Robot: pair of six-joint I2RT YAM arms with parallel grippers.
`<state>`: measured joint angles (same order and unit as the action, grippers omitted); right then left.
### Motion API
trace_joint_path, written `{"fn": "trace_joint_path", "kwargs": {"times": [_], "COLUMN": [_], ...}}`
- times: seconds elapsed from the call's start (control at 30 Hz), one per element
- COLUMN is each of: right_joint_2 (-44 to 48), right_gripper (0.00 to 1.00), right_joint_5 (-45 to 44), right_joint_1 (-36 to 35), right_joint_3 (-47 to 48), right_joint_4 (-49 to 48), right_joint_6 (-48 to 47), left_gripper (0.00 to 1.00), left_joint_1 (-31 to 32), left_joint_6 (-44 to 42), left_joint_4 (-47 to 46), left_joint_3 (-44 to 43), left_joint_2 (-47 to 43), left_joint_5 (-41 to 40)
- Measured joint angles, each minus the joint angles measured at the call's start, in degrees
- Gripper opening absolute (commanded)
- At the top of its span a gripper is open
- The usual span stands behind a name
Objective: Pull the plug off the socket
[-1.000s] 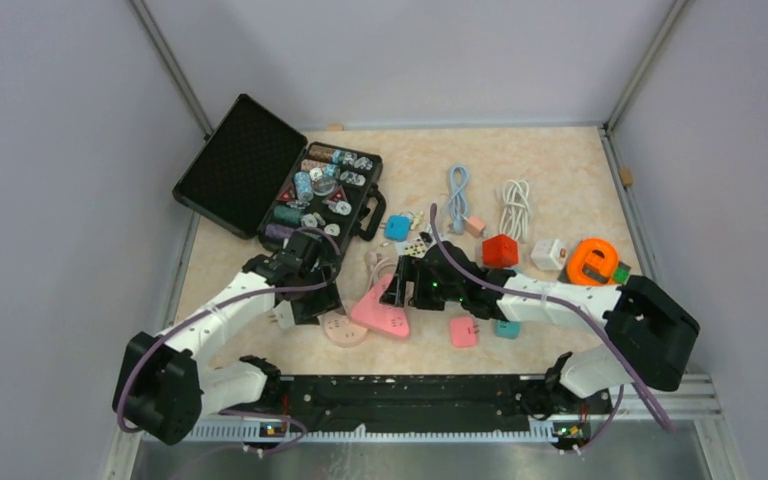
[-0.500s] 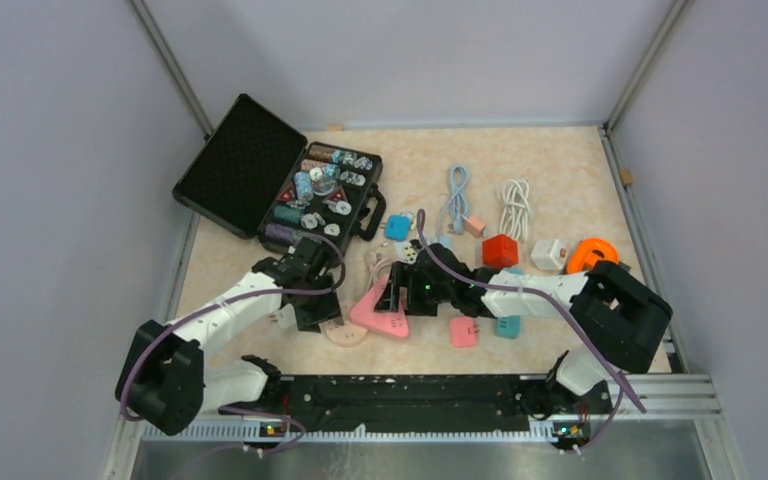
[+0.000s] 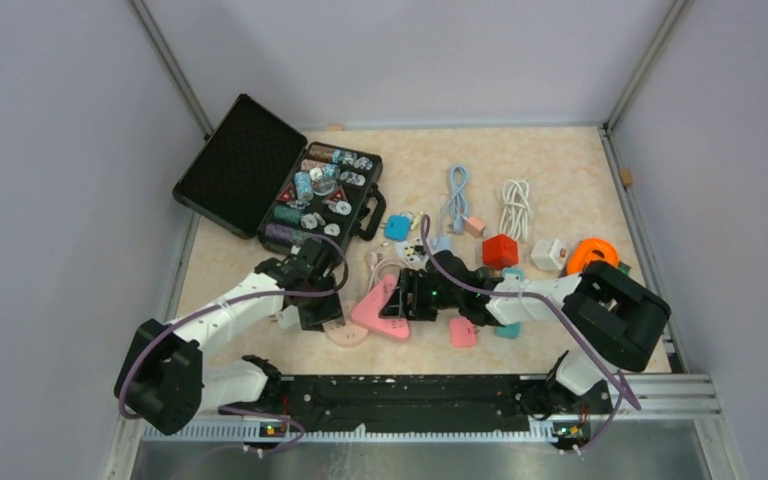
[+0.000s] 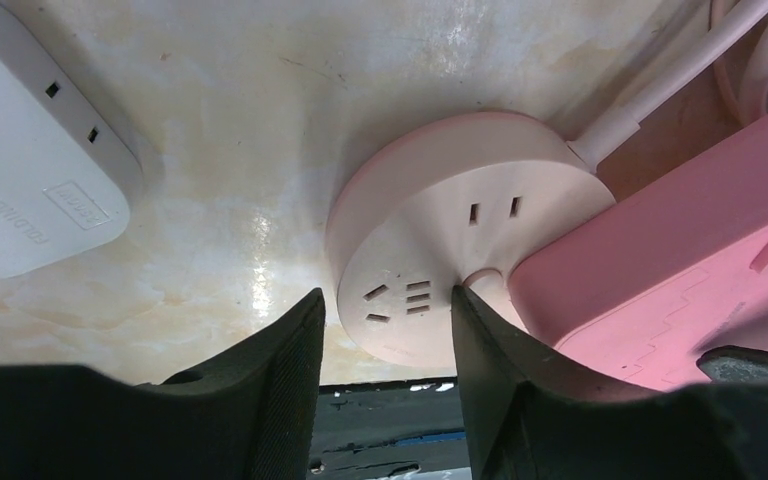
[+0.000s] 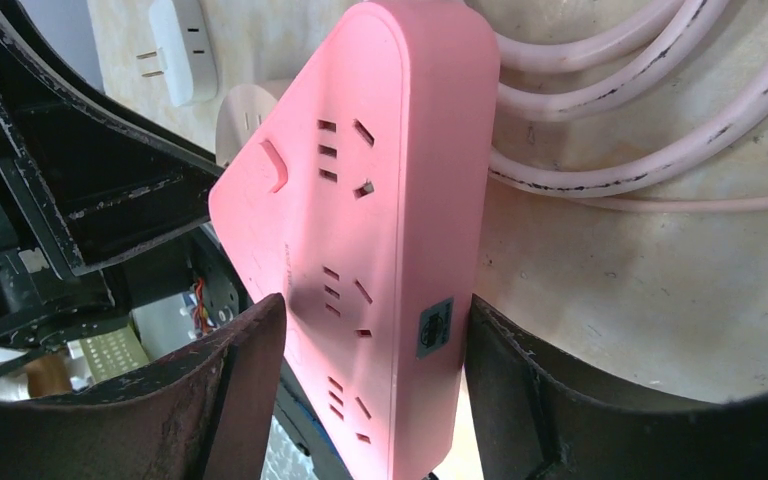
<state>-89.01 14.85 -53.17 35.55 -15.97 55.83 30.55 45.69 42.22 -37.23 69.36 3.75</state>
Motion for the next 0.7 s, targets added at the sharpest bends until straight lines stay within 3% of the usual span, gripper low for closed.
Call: {"fn": "trace_joint_path", "kwargs": {"times": [0.4,0.7], "right_joint_2": [-0.74,-9.55], "right_gripper": [0.60,0.50], "right_joint_5": [1.99,4.74], "right_joint_1": [0.13,1.31], "right_joint_3": [-3.02,-3.85], "right_joint_4": [-7.41,-25.03], "right_joint_6": [0.44,7.61], "left_gripper": [0.50,0.51], "left_joint_1": [0.24,0.37], "left_joint_6": [1.84,5.86], "left_joint_4": [-3.85,-4.87], "left_joint_3": [3.76,5.44], "left_joint_2": [-3.98,-6.62], "left_joint_5": [0.07,-1.77]}}
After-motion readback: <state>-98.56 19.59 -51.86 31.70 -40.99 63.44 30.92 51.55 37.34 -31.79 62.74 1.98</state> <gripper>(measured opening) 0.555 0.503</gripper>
